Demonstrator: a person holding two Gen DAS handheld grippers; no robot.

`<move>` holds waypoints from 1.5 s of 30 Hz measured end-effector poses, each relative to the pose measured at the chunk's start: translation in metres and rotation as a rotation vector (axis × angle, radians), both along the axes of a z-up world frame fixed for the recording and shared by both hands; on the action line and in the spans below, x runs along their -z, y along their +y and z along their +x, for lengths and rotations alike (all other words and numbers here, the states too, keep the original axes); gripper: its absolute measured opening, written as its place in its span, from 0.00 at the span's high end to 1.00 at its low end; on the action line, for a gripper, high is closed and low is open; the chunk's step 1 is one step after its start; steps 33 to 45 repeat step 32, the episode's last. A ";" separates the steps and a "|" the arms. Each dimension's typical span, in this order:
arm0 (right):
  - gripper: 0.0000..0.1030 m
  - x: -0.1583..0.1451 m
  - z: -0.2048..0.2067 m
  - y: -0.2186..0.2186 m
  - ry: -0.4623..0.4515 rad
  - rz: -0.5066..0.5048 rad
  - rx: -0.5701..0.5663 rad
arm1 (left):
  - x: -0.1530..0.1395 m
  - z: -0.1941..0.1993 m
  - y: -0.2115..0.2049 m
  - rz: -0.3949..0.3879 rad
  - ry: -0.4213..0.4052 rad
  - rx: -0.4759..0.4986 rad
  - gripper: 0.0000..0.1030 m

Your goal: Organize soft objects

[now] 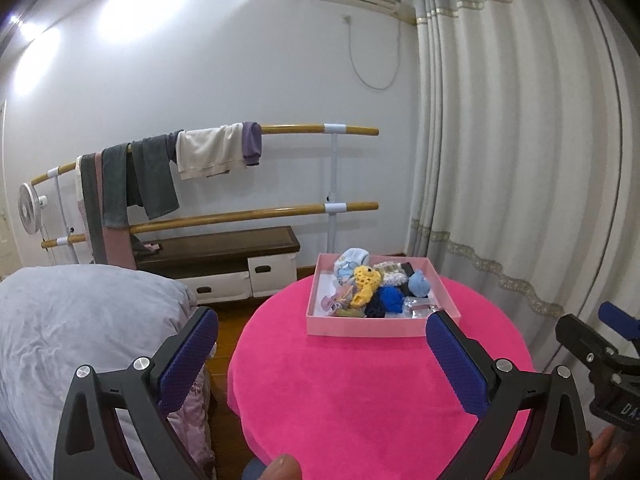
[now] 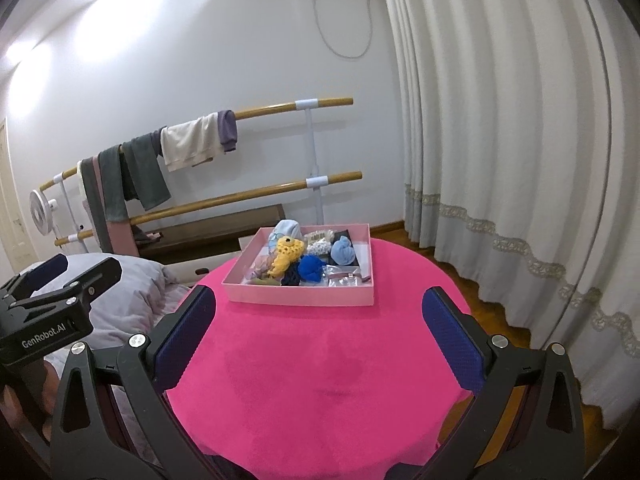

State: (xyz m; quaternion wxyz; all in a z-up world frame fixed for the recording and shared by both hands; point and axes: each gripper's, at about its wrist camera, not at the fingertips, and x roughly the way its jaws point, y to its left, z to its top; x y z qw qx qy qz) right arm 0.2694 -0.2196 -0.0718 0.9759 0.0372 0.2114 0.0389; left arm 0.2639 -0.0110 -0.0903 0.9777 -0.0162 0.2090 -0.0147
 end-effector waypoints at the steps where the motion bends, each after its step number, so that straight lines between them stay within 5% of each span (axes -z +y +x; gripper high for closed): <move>1: 0.00 0.000 -0.001 0.000 -0.001 -0.005 0.001 | 0.001 0.001 0.000 -0.001 -0.001 -0.002 0.00; 45: 0.00 -0.004 -0.003 0.008 -0.010 -0.020 0.001 | 0.005 0.001 -0.004 -0.007 -0.020 0.001 0.00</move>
